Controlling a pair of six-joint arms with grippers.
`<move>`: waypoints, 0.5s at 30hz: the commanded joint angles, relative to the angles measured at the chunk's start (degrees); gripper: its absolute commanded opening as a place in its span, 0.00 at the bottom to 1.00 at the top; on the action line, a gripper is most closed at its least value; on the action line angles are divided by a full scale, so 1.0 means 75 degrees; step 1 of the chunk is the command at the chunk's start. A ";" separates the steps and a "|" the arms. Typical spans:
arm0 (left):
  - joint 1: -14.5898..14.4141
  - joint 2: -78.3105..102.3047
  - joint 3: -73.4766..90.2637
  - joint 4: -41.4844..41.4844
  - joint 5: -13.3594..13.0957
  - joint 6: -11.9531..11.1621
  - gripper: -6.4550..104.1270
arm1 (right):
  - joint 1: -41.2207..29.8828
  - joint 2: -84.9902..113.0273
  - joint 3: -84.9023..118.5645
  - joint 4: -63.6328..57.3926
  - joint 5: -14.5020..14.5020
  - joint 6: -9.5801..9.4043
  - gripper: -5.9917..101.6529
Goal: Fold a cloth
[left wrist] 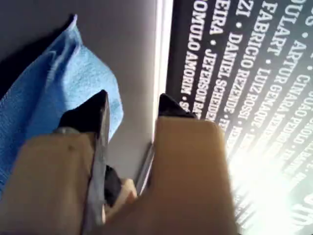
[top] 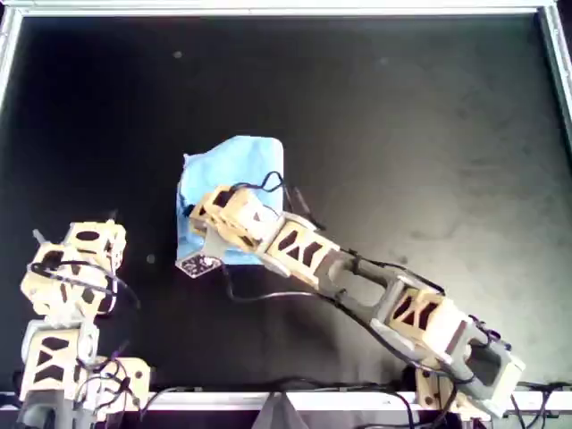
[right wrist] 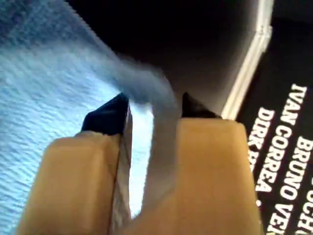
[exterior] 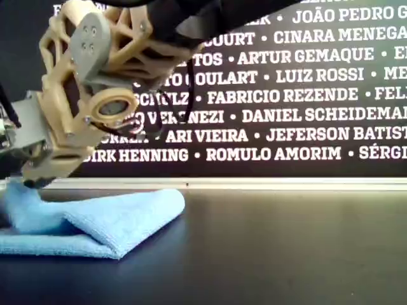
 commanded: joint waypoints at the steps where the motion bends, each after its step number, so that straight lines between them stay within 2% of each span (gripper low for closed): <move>1: 0.0152 0.0000 -0.0047 -0.0047 -0.0012 0.0023 0.37 | 0.0023 0.0328 -0.0445 -0.0035 0.0023 0.0035 0.46; 9: 0.0187 0.0000 -0.0047 -0.0047 -0.0012 0.0023 0.37 | -0.0199 0.0691 -0.0445 -0.0012 0.0059 -0.0082 0.44; 11: 0.0187 0.0000 -0.0047 -0.0047 -0.0023 0.0023 0.37 | -0.0527 0.0984 -0.0445 -0.0012 0.0176 0.0012 0.39; 15: 0.0187 0.0000 -0.0047 -0.0047 -0.0023 0.0023 0.37 | -0.1406 0.1359 -0.0445 -0.0012 0.0598 0.0023 0.18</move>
